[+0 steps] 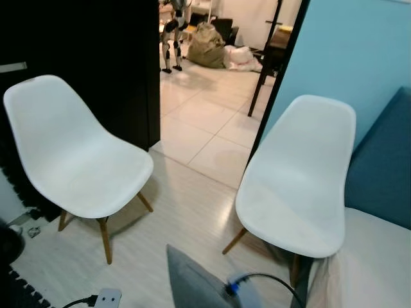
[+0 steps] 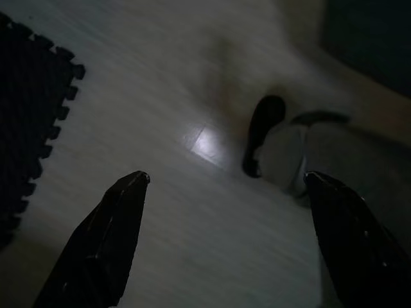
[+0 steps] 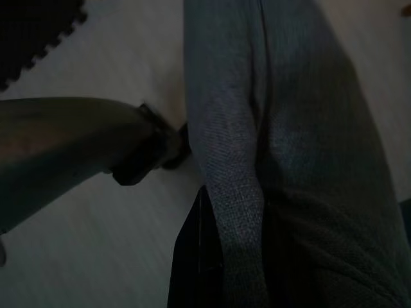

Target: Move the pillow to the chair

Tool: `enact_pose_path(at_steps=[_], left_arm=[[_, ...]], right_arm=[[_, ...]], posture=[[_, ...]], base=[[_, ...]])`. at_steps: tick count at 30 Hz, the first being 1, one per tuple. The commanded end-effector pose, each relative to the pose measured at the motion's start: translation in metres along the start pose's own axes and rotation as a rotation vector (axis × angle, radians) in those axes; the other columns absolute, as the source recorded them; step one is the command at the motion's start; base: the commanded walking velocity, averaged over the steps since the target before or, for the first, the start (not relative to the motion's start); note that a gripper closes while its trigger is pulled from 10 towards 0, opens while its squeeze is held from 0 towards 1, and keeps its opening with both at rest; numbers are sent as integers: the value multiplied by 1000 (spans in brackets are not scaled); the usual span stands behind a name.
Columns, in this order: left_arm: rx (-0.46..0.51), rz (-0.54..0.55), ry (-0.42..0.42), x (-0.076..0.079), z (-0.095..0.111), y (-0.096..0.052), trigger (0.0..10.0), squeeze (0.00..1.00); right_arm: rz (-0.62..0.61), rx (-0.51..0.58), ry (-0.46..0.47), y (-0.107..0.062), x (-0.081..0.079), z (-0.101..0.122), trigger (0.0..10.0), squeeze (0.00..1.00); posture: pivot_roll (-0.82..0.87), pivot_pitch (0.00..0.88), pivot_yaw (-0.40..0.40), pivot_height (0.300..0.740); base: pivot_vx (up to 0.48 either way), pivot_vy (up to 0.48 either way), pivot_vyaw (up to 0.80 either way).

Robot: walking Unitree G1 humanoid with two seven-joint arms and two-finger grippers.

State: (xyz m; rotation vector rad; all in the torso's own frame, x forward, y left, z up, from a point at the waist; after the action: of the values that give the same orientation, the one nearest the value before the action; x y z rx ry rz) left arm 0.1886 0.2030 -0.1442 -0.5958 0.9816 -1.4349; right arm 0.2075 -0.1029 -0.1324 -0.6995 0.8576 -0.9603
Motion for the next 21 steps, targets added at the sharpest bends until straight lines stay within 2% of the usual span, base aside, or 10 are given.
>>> enact_pose_path(at_steps=[1, 13, 15, 21], left_arm=[[-24, -15, -9, 4, -8, -1, 10000, 0], [11, -25, -17, 3, 6, 1, 10000, 0], [18, -24, 3, 4, 10, 2, 10000, 0], [13, -46, -11, 8, 9, 2, 10000, 0]], right_arm=[[-6, -7, 21, -1, 2, -7, 10000, 0], [-29, -2, 42, 0, 2, -9, 10000, 0], [-33, -1, 42, -1, 3, -9, 10000, 0], [-50, -3, 43, -3, 9, -11, 10000, 0]], posture=[[158, 0, -86, 724], [144, 0, -67, 724], [141, 0, -67, 724], [138, 0, -68, 724]], base=[[0, 0, 731], [0, 0, 728], [0, 0, 731], [0, 0, 728]])
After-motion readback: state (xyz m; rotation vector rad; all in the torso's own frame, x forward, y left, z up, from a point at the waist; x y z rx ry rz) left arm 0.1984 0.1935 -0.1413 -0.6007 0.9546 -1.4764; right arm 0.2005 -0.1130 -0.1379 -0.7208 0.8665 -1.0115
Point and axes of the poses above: a point about 5 cm out from each wrist's last joint towards the gripper, its own y axis pointing out of the wrist towards the gripper, its own z axis along the axis of the wrist's last joint, x = y × z, the point moved 6 cm from there along y, pointing out of the wrist towards the gripper, and after that the axes turned 9 degrees about y, right-handed, at the moved point
